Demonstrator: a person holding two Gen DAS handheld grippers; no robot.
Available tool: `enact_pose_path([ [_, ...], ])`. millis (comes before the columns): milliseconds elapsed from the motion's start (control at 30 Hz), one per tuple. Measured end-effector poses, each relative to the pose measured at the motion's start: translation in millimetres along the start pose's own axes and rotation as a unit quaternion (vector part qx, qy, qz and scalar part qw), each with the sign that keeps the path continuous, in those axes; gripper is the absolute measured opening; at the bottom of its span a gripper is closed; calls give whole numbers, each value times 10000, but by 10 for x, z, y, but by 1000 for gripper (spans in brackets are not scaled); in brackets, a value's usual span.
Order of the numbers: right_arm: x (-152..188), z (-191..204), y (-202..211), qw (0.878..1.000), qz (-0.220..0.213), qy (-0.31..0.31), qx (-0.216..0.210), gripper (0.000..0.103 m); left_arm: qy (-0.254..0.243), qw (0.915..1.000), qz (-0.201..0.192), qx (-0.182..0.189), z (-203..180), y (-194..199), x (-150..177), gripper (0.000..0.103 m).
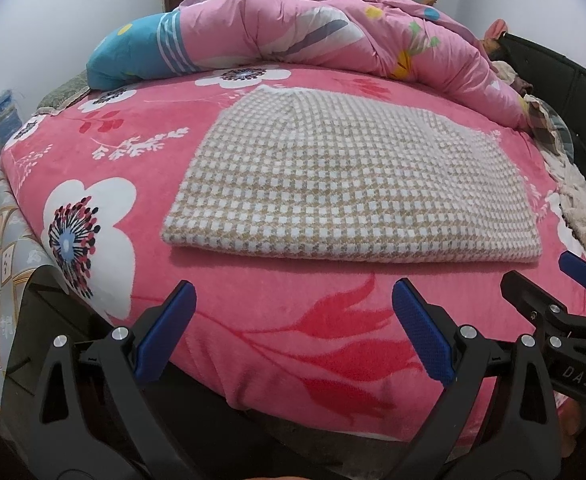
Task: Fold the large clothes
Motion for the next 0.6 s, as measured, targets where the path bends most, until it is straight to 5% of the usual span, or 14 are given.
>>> enact_pose_path([
  [600, 17, 8, -25, 10000, 54, 50, -5, 96, -2, 10000, -1, -3, -6, 1, 3, 95],
])
Point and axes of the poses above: each gripper's, at about its wrist camera, not at the fingertips, and y roughly against the way its jaws point, z to its left, x to its underside, the point moved 1 cm from there along -y, roughly the way its jaws point, and after that the axes turned 3 degrees about -x, right-handed, at the moved point
